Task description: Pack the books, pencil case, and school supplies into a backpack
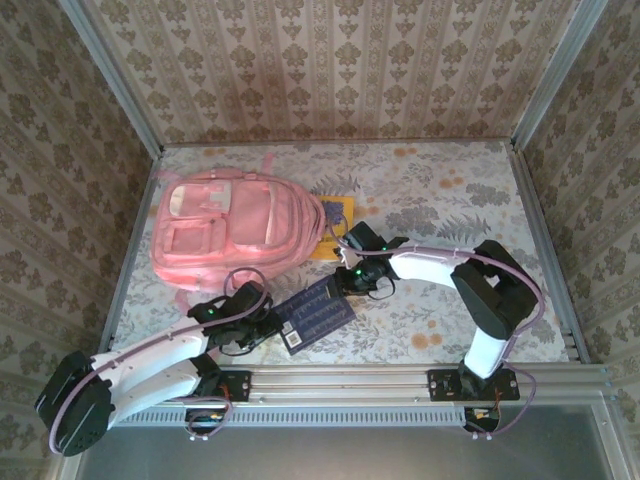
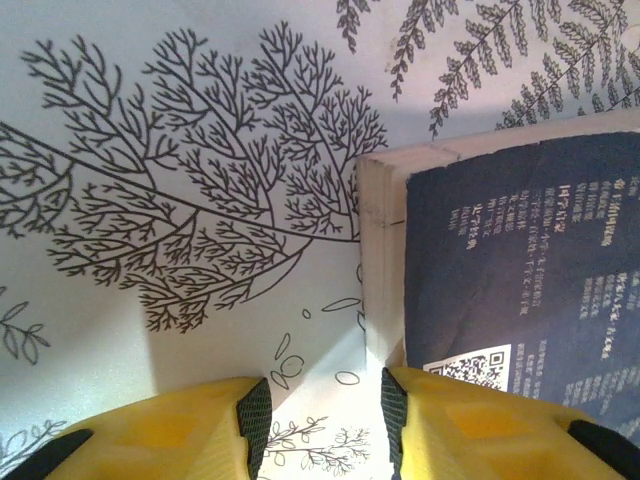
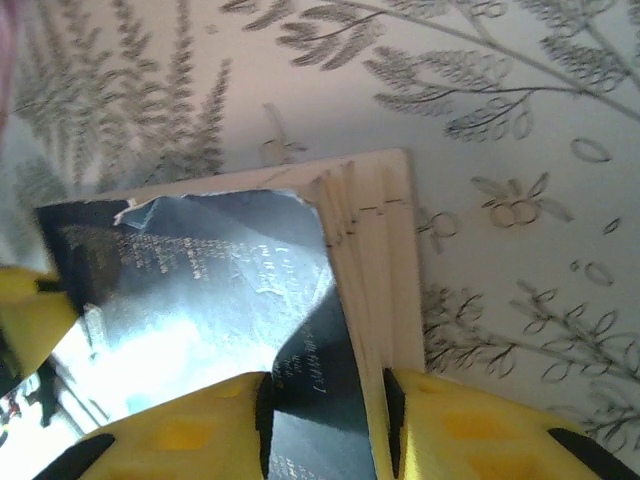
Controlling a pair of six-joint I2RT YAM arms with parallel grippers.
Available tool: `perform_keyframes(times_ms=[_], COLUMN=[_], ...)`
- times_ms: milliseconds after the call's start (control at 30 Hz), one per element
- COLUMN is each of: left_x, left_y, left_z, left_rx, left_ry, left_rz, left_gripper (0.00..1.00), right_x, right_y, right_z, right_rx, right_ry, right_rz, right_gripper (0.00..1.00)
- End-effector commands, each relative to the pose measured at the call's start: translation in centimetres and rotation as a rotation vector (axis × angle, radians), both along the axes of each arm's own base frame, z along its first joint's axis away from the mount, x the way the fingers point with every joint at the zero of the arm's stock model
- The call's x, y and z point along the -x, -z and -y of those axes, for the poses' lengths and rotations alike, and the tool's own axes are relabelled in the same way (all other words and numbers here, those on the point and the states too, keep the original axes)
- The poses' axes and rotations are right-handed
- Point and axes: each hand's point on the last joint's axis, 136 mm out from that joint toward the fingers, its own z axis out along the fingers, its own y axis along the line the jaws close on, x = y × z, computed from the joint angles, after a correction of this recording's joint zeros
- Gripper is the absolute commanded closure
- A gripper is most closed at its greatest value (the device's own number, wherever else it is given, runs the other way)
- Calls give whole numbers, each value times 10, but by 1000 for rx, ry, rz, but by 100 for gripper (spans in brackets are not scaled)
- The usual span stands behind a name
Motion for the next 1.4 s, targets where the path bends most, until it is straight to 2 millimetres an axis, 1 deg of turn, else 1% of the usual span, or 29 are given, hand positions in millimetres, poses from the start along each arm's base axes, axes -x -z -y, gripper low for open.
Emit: perform_keyframes(times_ms=[0, 67, 133, 233, 300, 367, 433, 533, 633, 767, 833, 900, 1000, 1067, 1133, 1200, 1233, 1300, 1367], left_x=[-27, -27, -27, -27, -27, -28, -29, -32, -35, -34, -34, -37, -40, -47, -49, -49, -47, -38, -21], left_y=[-16, -16, -17, -22, -31, -44, -60, -86, -106, -127, -135, -140, -145, -142, -140, -142, -143, -141, -138], left_z=[43, 44, 44, 43, 40, 32, 23, 15, 17, 38, 55, 68, 94, 103, 115, 124, 128, 136, 141], left_rx=[188, 185, 184, 175, 151, 110, 62, -6, -76, -209, -312, -441, -637, -690, -705, -689, -668, -608, -513], left_ry=[56, 60, 65, 79, 103, 132, 175, 279, 403, 626, 777, 906, 1122, 1167, 1226, 1256, 1279, 1346, 1450], left_rz=[139, 140, 142, 147, 167, 200, 255, 357, 435, 541, 610, 681, 860, 909, 969, 1022, 1041, 1064, 1069], left_gripper=[59, 60, 60, 61, 57, 49, 41, 35, 32, 29, 28, 26, 24, 23, 23, 23, 23, 24, 25], right_x=[16, 20, 22, 20, 17, 11, 4, -8, -13, -15, -15, -15, -15, -14, -13, -12, -11, -9, -9], right_y=[-37, -41, -39, -35, -34, -37, -44, -51, -57, -64, -71, -77, -86, -90, -91, -100, -101, -103, -105], right_z=[-27, -29, -28, -22, -18, -12, -5, 9, 20, 28, 30, 31, 33, 35, 35, 36, 37, 38, 41], right_rx=[-191, -214, -210, -173, -158, -151, -158, -160, -174, -209, -245, -265, -289, -301, -314, -342, -343, -348, -353], right_ry=[-64, -79, -89, -72, -45, -2, 58, 184, 287, 395, 448, 486, 517, 535, 550, 552, 556, 561, 568], right_rz=[-27, -37, -41, -40, -44, -48, -55, -107, -177, -254, -288, -303, -307, -309, -316, -301, -303, -305, -304], right_gripper=[65, 67, 69, 90, 100, 100, 100, 100, 100, 100, 100, 100, 100, 100, 100, 100, 100, 100, 100])
